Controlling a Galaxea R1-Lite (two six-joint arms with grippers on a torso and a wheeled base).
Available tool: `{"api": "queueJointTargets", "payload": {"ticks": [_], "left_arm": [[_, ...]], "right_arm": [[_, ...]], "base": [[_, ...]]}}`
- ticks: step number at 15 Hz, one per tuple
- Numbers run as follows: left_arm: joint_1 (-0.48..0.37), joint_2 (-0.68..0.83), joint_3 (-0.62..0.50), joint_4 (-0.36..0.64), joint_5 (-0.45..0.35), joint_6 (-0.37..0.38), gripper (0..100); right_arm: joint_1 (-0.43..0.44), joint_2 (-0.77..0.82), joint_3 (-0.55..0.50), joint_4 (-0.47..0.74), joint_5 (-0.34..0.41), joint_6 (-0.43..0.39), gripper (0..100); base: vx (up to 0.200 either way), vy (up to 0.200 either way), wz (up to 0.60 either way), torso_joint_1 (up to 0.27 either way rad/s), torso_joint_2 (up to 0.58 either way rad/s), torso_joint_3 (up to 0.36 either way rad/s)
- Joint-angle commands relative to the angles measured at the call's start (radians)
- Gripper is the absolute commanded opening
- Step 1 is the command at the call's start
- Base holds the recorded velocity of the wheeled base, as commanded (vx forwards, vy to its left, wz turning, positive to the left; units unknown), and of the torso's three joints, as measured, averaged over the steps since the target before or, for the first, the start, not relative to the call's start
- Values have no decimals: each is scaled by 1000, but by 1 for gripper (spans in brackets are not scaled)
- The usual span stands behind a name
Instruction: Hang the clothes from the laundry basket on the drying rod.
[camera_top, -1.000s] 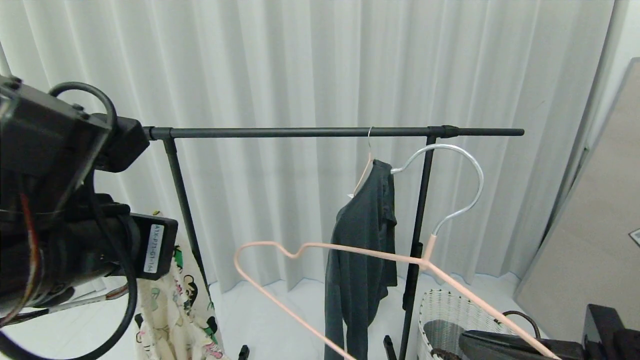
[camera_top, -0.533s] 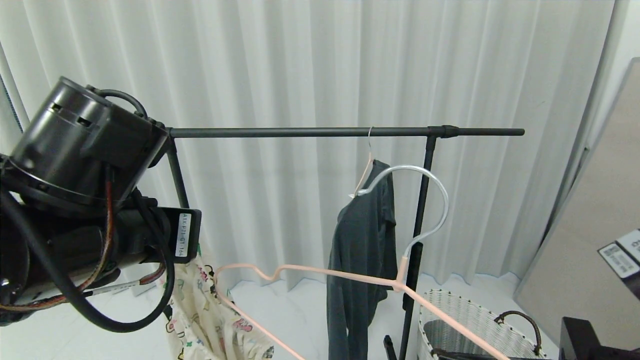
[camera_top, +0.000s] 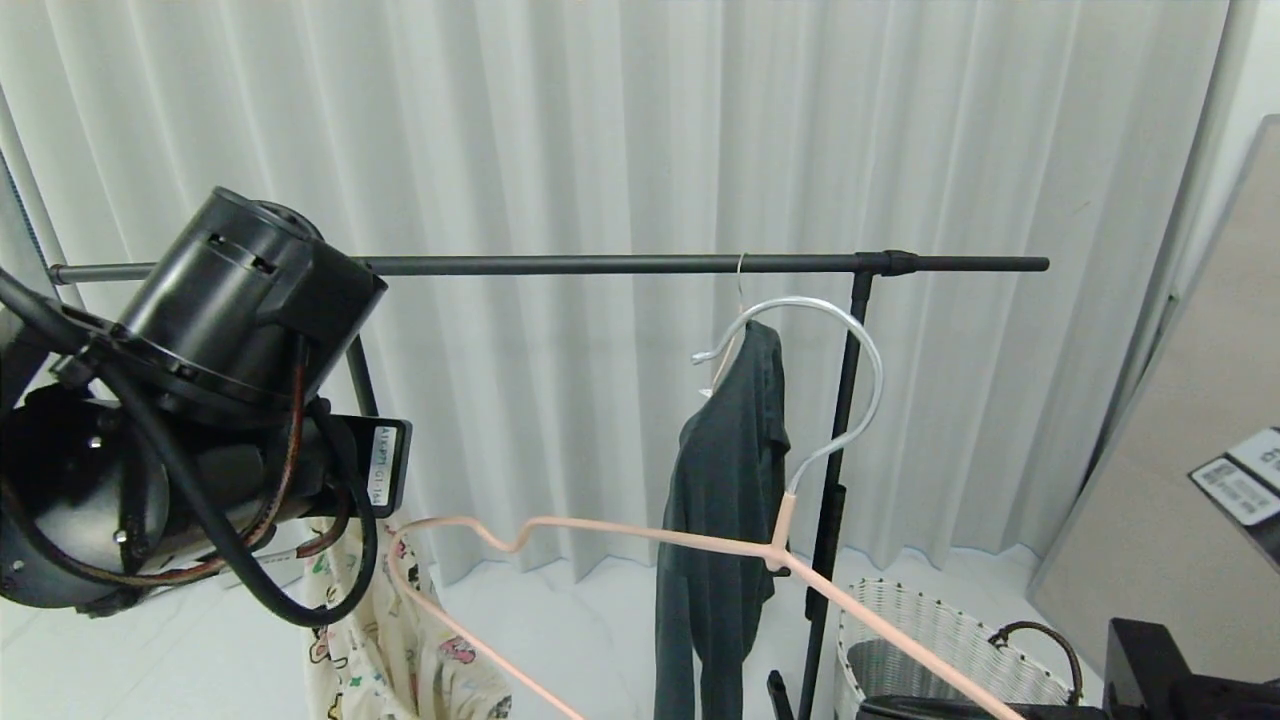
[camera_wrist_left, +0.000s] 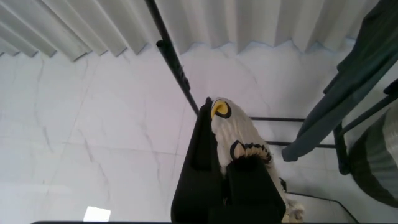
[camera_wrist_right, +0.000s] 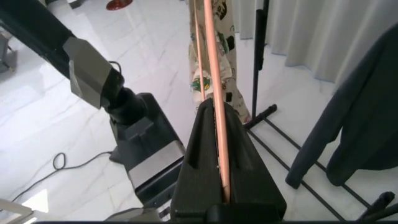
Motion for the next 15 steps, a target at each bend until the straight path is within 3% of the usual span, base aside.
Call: {"api": "queueJointTargets", "payload": {"ticks": [1,4,8,11,13,15], "left_arm": [[-12,3,2,0,0,0,0],[-32,-2,-7,0,14,-2,0],[-61,-11,-27,0,12,-2,0],[-58,-7,-35,0,14,-2,0],[18,6,-35,0,32,-2,0],[39,10,-39,0,41,-2,0]], "right_arm": [[-10,14,-4,0,-1,-2,0],[-41,47,-4,-31,-1,0,0],[-69,165,-8,-187,5,1,0],[-81,190,-39,-205,8,1,0],[-81,162,-37,-201,10,0,0],[-75,123,-37,-175,34,0,0]], "base": [[0,0,0,0,0,0],[0,0,0,0,0,0],[0,0,0,0,0,0],[0,0,0,0,0,0],[0,0,0,0,0,0],[0,0,0,0,0,0]]}}
